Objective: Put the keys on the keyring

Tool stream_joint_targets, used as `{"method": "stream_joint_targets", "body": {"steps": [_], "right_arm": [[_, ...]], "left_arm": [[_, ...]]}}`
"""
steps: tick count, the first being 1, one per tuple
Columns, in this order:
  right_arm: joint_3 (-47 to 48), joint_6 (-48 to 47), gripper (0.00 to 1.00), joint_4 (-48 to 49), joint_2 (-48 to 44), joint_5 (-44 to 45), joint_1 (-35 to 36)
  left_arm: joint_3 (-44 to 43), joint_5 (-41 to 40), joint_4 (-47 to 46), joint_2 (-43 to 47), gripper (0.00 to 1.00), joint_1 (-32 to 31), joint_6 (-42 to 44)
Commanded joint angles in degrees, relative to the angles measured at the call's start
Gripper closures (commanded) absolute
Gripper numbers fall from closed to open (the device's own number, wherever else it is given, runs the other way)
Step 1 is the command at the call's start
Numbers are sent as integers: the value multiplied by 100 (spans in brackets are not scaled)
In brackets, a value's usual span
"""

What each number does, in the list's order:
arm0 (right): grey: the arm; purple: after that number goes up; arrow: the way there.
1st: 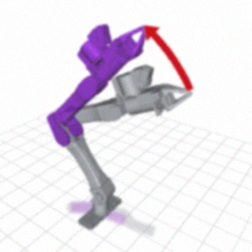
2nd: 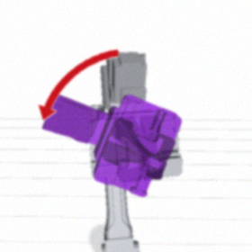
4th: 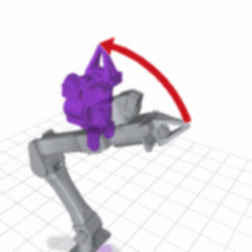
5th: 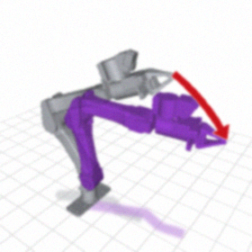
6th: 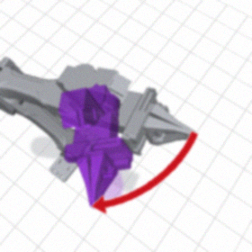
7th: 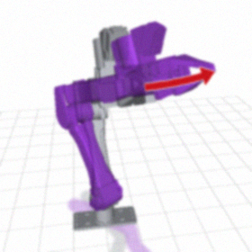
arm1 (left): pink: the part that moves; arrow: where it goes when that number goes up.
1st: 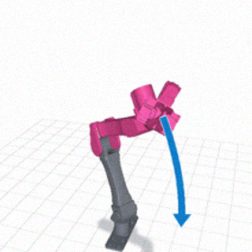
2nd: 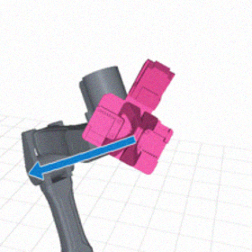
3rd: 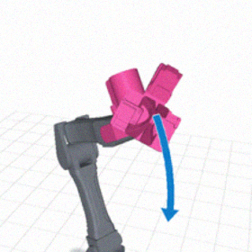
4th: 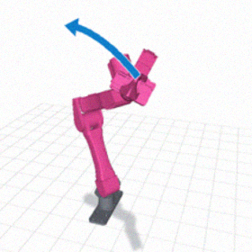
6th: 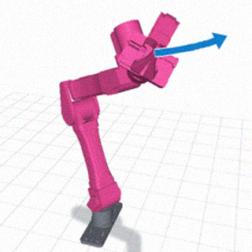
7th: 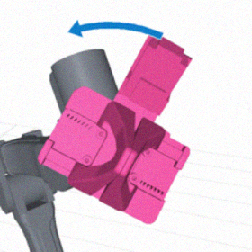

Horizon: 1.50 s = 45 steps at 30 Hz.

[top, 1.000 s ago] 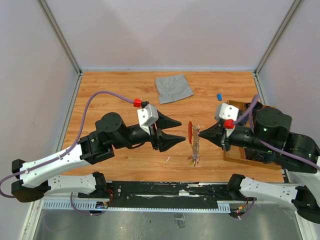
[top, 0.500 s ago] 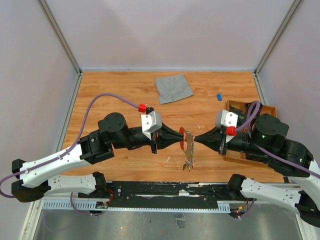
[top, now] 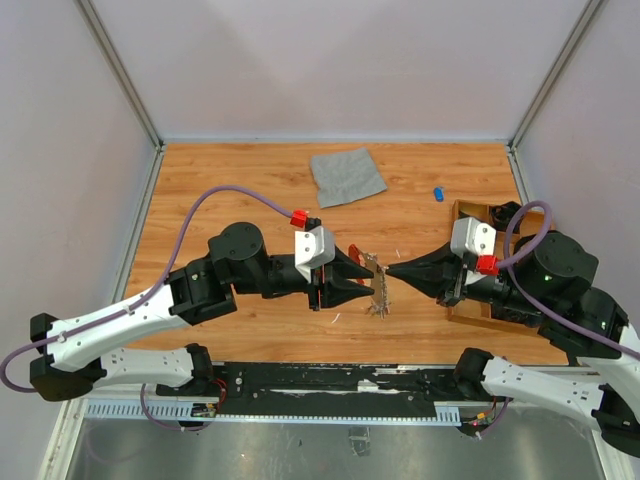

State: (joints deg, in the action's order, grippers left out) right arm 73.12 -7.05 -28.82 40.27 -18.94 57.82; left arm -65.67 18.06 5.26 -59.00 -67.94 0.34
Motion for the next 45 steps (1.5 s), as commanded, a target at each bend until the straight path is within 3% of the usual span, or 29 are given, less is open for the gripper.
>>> {"method": "stream_joint_targets", "body": {"steps": [1, 6, 17, 23, 31, 40, 42, 45], "right_arm": [[-66, 116, 100, 506, -1, -343, -34], [-70, 80, 100, 470, 42, -500, -34], [-34, 12, 100, 256, 95, -592, -34], [-13, -16, 100, 176, 147, -643, -34], [-13, -16, 100, 181, 207, -664, -34], [-33, -22, 100, 249, 162, -672, -34], [-52, -37, 99, 282, 120, -700, -34], [-190, -65, 89, 460, -13, -789, -34]], "left_arm": [[-146, 35, -270, -6, 63, 26, 1], [-147, -101, -301, -6, 57, 24, 2], [-95, -229, -425, 72, 56, 26, -8], [-80, -128, -508, 121, 68, 22, -49], [-75, 40, -571, 78, 72, 26, -106], [-69, 70, -574, 56, 99, 27, -118], [-72, 90, -585, 56, 100, 22, -115], [-47, 104, -685, 92, 100, 26, -165]]}}
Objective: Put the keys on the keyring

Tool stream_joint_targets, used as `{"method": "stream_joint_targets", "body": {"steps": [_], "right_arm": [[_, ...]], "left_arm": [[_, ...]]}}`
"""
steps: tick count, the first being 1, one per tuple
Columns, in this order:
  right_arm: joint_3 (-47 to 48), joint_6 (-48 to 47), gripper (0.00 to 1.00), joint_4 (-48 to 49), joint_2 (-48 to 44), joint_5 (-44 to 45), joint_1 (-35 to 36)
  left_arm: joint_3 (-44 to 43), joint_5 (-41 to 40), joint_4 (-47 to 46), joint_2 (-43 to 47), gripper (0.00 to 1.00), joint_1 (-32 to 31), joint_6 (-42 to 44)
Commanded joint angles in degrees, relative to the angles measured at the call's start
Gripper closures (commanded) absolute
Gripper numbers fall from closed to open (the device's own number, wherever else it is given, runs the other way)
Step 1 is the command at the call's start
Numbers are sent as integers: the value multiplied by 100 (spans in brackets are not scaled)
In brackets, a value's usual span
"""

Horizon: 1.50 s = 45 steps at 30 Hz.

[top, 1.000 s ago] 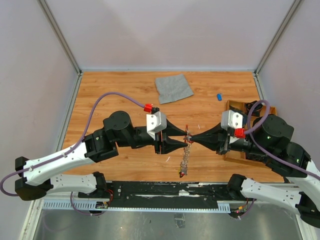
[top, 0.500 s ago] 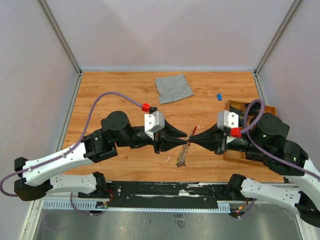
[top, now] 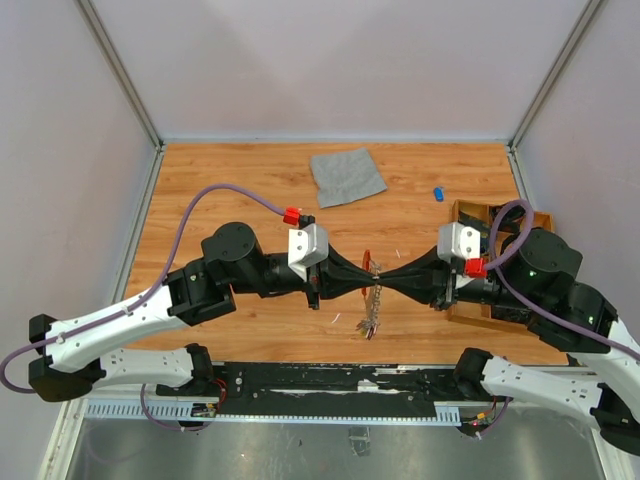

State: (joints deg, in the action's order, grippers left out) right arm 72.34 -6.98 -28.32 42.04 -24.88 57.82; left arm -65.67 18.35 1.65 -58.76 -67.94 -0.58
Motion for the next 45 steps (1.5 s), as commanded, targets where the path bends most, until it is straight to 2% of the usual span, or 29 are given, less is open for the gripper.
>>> {"method": "stream_joint_targets", "body": {"steps": [1, 5, 7, 15, 25, 45], "right_arm": [[-174, -87, 85, 495, -253, -201, -34], [-518, -82, 69, 938, -582, -135, -34], [-728, -25, 67, 1253, -805, -99, -34], [-1175, 303, 73, 2456, -1043, -280, -34], [-1222, 723, 73, 3148, -834, -720, -34], [-1186, 929, 73, 3449, -422, -1085, -34]], "left_arm": [[-33, 93, -371, 95, 100, 20, -97], [87, 142, -742, 269, 100, 27, -218], [196, 180, -998, 378, 100, 26, -255], [285, 630, -1820, 541, 99, 23, -384], [289, 671, -1924, 489, 99, 26, -439], [319, 629, -1944, 436, 99, 21, -464]]}}
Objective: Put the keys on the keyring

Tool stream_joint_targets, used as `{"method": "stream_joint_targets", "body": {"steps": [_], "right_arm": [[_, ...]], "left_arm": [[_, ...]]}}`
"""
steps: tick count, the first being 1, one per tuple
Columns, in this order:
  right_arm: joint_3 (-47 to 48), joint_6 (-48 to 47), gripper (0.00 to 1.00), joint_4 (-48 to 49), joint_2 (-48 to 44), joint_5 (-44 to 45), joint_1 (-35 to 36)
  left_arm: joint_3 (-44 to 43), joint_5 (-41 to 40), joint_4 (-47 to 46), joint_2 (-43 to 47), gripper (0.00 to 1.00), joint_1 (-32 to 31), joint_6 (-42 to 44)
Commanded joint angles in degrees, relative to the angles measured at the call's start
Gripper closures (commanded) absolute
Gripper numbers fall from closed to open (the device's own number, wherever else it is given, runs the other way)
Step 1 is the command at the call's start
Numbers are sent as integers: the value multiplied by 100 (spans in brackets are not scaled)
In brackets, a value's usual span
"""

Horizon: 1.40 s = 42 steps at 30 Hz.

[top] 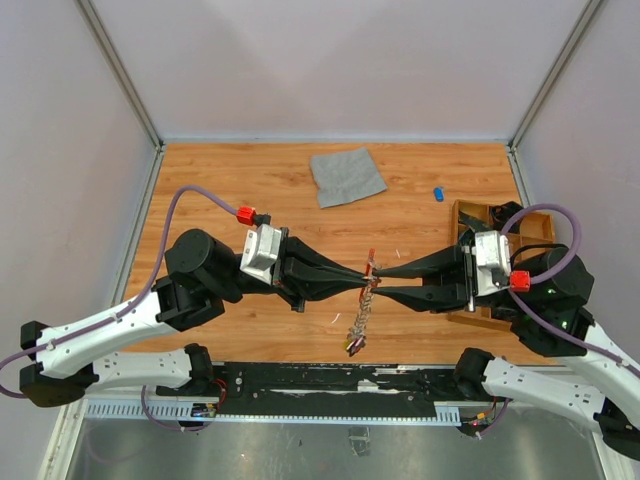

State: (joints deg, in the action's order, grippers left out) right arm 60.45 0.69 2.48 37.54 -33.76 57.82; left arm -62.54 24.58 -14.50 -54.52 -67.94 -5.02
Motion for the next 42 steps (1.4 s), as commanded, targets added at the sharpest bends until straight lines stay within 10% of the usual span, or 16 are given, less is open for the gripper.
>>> {"method": "stream_joint_targets", "body": {"steps": [1, 14, 42], "right_arm": [[-5, 179, 74, 394, 44, -213, -34], [191, 188, 99, 62, 202, -194, -34], [2912, -1386, 100, -5126, 1511, 987, -34]], "left_arm": [[10, 7, -328, 12, 99, 26, -21], [22, -17, -313, 3, 100, 22, -24], [-476, -1063, 1560, -469, 80, 26, 758]]}}
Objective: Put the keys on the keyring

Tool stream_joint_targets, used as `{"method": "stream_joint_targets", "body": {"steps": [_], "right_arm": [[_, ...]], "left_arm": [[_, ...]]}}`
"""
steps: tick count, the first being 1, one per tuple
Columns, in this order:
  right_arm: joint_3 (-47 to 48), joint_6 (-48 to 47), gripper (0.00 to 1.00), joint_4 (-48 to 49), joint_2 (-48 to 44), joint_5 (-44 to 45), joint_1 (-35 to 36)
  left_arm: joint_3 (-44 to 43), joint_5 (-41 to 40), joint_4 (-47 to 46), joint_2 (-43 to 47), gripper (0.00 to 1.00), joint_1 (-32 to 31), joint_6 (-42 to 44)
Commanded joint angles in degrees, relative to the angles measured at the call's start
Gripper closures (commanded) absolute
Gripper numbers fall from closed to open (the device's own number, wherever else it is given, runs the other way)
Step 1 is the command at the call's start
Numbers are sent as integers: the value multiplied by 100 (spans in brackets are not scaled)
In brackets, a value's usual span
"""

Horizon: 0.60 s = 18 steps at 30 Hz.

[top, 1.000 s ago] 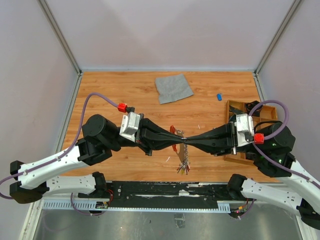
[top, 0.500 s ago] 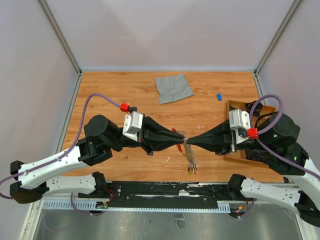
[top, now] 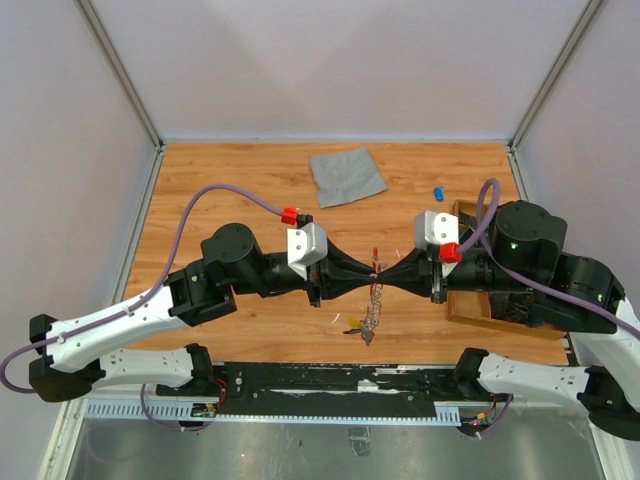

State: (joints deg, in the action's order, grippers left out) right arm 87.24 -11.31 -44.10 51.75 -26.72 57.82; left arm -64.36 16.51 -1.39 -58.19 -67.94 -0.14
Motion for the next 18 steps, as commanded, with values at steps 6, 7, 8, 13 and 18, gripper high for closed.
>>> {"method": "stream_joint_targets", "body": {"steps": [6, 7, 8, 13, 18], "right_arm": [[472, -221, 100, -853, 293, 540, -34], [514, -230, 100, -904, 331, 573, -34], [555, -238, 100, -967, 368, 594, -34], [665, -248, 100, -1151, 538, 572, -34], [737, -258, 100, -1224, 621, 574, -36]], "left_arm": [[-462, -307, 642, -272, 85, 26, 454], [-473, -307, 670, -289, 85, 20, 469], [-487, -314, 696, -303, 85, 18, 479], [-514, -372, 806, -360, 85, 15, 539], [-603, -412, 962, -453, 99, 17, 609]]}}
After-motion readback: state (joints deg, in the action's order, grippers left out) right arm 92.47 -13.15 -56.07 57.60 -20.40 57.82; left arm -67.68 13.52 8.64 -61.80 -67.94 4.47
